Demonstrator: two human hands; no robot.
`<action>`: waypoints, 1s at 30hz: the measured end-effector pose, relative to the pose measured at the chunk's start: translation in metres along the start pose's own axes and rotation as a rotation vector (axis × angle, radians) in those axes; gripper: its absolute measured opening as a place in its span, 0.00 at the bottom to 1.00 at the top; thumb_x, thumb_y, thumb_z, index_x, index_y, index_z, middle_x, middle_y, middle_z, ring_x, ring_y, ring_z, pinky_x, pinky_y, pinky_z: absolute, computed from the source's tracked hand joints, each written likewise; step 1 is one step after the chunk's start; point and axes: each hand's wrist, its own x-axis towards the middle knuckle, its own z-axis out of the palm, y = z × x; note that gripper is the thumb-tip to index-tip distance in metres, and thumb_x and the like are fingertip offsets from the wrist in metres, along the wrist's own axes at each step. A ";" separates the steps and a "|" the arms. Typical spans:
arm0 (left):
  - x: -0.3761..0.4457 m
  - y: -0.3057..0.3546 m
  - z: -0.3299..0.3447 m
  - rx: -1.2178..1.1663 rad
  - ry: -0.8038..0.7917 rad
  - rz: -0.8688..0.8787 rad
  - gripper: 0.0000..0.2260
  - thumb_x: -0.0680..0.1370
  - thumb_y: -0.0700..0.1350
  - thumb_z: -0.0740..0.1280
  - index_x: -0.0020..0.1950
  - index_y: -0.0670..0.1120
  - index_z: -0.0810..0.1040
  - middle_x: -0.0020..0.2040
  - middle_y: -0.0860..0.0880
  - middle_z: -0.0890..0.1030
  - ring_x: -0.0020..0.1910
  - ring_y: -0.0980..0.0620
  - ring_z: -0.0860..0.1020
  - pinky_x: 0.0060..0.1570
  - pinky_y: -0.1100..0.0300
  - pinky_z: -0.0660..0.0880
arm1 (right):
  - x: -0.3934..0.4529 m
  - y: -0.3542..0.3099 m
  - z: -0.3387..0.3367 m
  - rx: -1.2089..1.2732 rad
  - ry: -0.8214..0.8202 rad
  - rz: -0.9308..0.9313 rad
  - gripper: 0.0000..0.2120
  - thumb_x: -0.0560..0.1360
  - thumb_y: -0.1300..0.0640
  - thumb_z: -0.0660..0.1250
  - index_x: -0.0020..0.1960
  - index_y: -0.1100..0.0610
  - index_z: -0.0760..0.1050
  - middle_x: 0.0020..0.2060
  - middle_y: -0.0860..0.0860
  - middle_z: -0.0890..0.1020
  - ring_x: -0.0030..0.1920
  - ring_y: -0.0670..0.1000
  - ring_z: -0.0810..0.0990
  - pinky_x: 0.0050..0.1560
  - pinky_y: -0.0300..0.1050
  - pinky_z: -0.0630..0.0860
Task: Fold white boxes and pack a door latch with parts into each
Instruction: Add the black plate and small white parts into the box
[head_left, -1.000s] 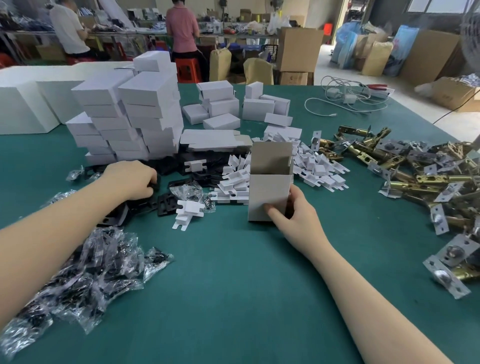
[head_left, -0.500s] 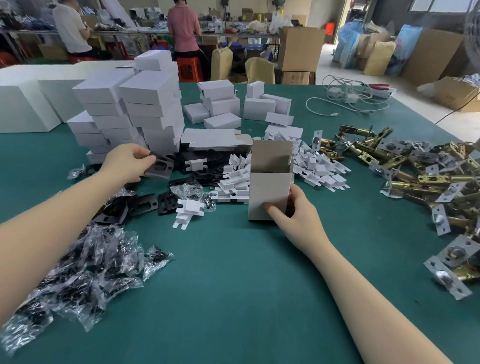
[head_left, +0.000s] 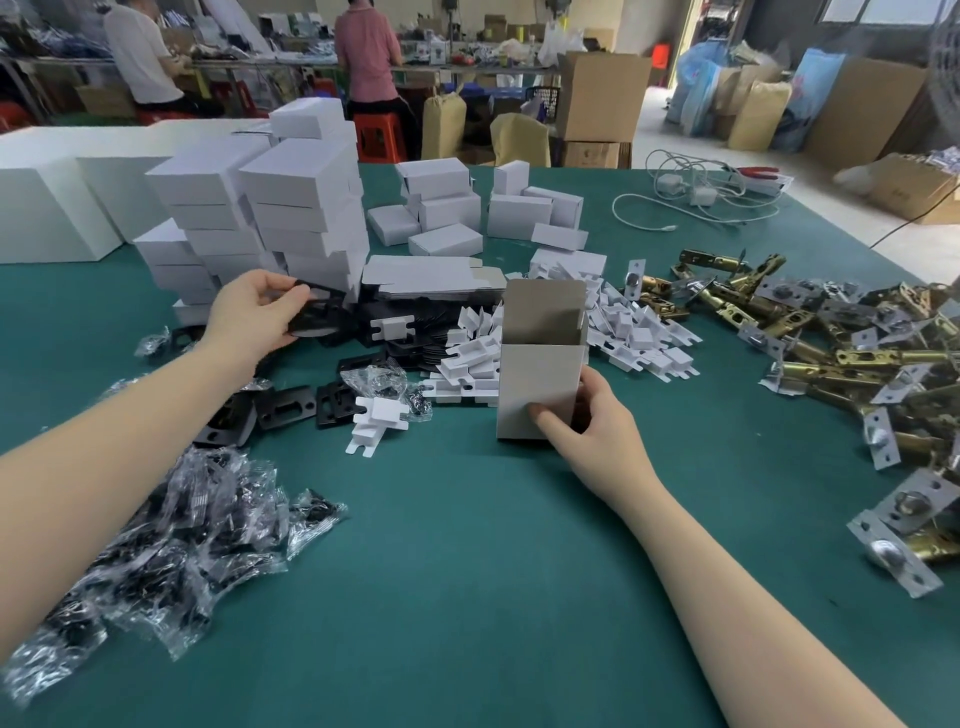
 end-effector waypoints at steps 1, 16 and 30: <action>0.000 -0.002 -0.002 0.139 0.044 0.116 0.04 0.80 0.47 0.67 0.51 0.48 0.76 0.52 0.49 0.81 0.51 0.47 0.80 0.51 0.52 0.78 | 0.000 0.000 0.000 -0.003 0.000 0.000 0.24 0.73 0.49 0.71 0.67 0.42 0.68 0.49 0.37 0.81 0.44 0.37 0.79 0.44 0.35 0.73; -0.033 0.038 0.022 -0.457 -0.500 -0.315 0.10 0.76 0.44 0.69 0.56 0.45 0.77 0.43 0.50 0.85 0.40 0.55 0.84 0.33 0.67 0.79 | 0.001 -0.001 0.000 0.004 -0.004 0.003 0.25 0.73 0.50 0.72 0.68 0.45 0.69 0.49 0.38 0.82 0.45 0.38 0.79 0.46 0.36 0.74; -0.084 0.093 0.060 -0.580 -0.732 -0.298 0.13 0.83 0.43 0.60 0.64 0.43 0.78 0.48 0.45 0.83 0.50 0.46 0.84 0.43 0.59 0.82 | 0.000 0.000 -0.001 0.001 -0.001 -0.005 0.24 0.73 0.51 0.71 0.67 0.45 0.69 0.50 0.38 0.81 0.46 0.37 0.79 0.46 0.34 0.74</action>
